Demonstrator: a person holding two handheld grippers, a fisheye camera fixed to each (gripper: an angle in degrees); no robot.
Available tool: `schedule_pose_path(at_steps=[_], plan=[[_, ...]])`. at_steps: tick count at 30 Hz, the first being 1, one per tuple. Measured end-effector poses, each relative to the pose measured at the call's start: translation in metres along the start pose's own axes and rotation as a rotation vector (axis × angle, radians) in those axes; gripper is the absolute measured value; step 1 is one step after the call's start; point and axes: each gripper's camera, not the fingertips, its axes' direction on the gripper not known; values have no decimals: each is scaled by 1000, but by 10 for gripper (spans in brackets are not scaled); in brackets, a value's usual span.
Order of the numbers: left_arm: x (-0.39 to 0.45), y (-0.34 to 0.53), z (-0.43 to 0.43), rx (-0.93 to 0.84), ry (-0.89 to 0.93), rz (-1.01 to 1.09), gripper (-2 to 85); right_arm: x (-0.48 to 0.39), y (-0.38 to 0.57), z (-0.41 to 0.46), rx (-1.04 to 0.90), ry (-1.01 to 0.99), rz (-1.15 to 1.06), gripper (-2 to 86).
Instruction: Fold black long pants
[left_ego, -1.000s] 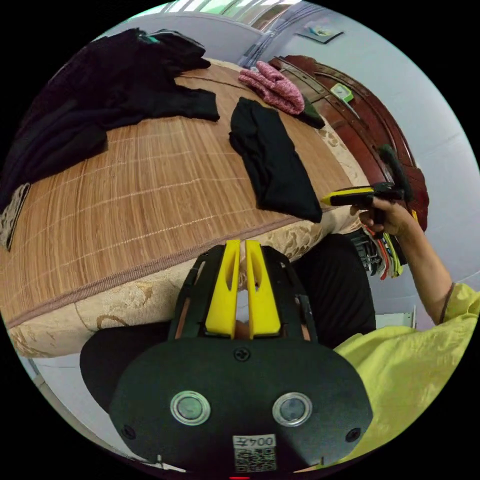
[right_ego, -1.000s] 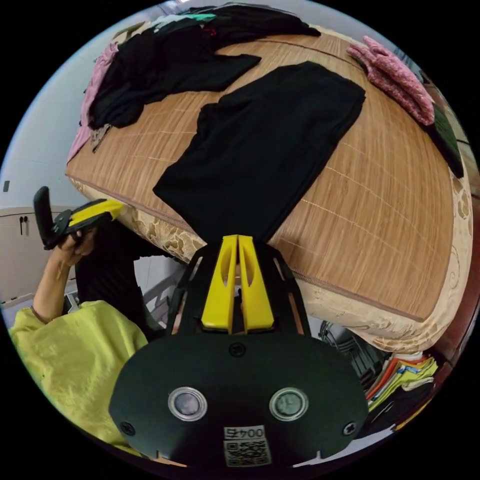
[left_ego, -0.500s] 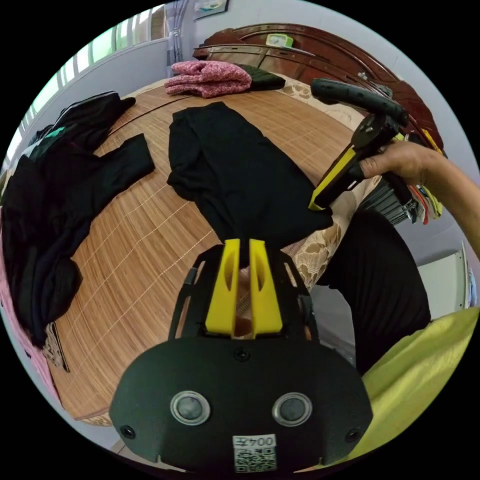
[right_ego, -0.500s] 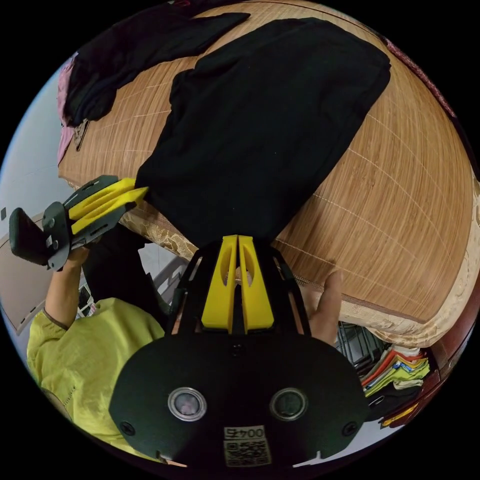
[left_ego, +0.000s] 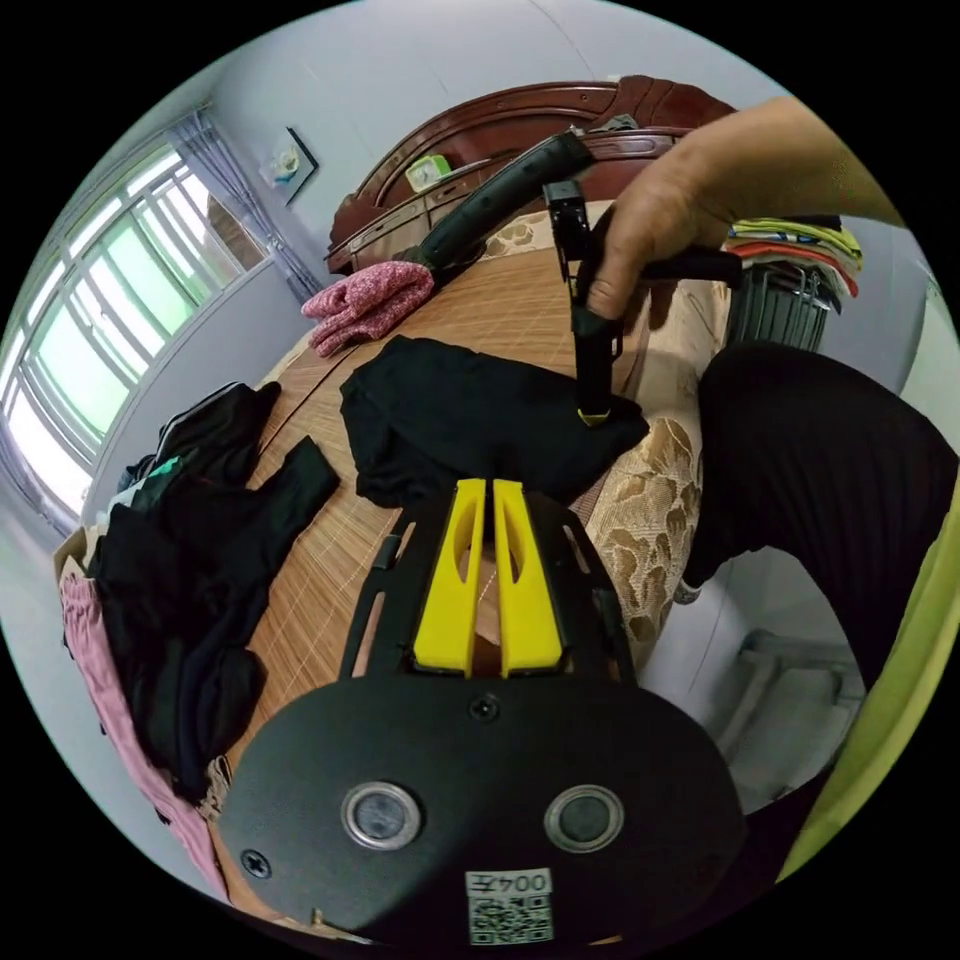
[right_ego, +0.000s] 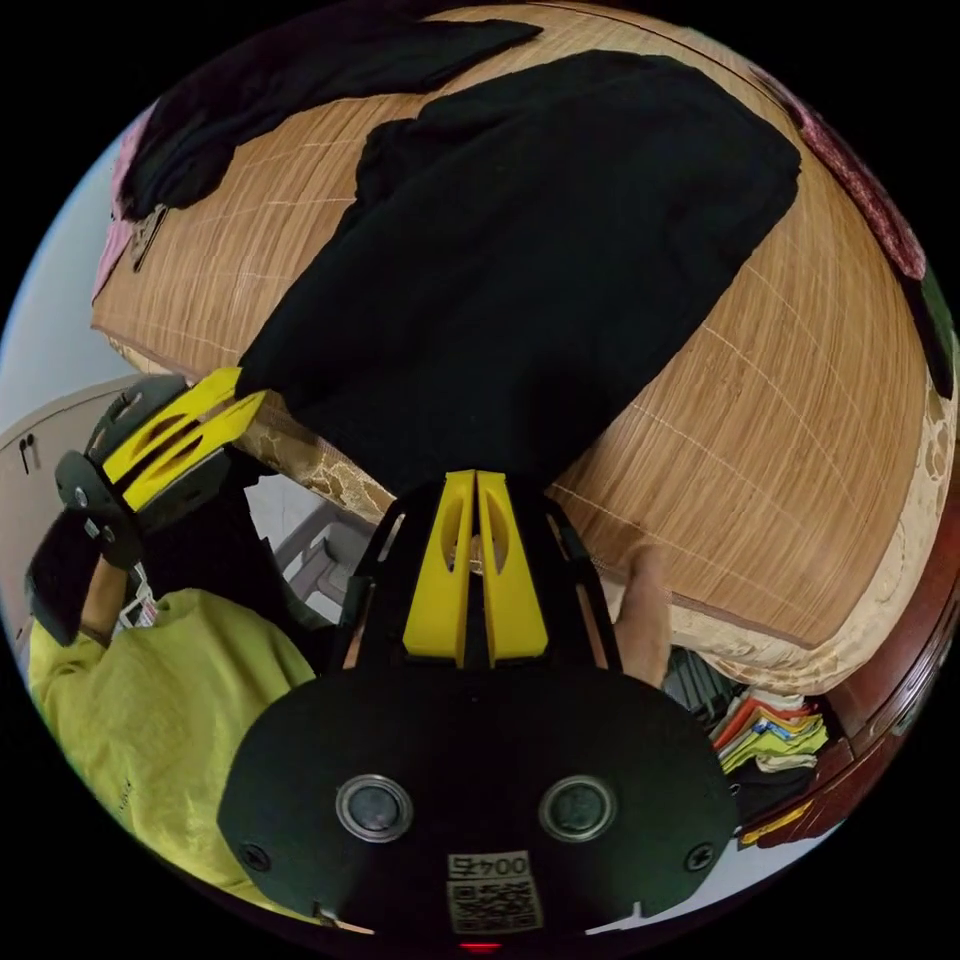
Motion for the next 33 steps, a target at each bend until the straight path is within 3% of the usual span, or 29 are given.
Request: schedule_pose_path(at_steps=[6,10,16,18,21,24,27,33], plan=[[-32,-16,12,-98,160,-10,49,8,1,0,-1,-35,18,-8],[-75,-2,22,-184,265,-163,76,13,7,-4,7,-47,23,-8],[-140,-11,-15,-41,358,-388,49,14,21,-13,22,-19,-11,-7],[-141,-36,-19,13,385,-379,33,16,25,-17,14,-24,-3,-6],[-120,-79,2,-14,384,-297,13,20,34,-25,11,-22,5,-5],[-102,-85,52,-284,256,-268,6,26,49,-34,34,-34,17,-4],[-115,-70,46,-251,298,-415,4,38,68,-44,73,-82,39,1],[-126,-66,-10,-130,218,-484,3,70,122,-74,223,-265,89,58]])
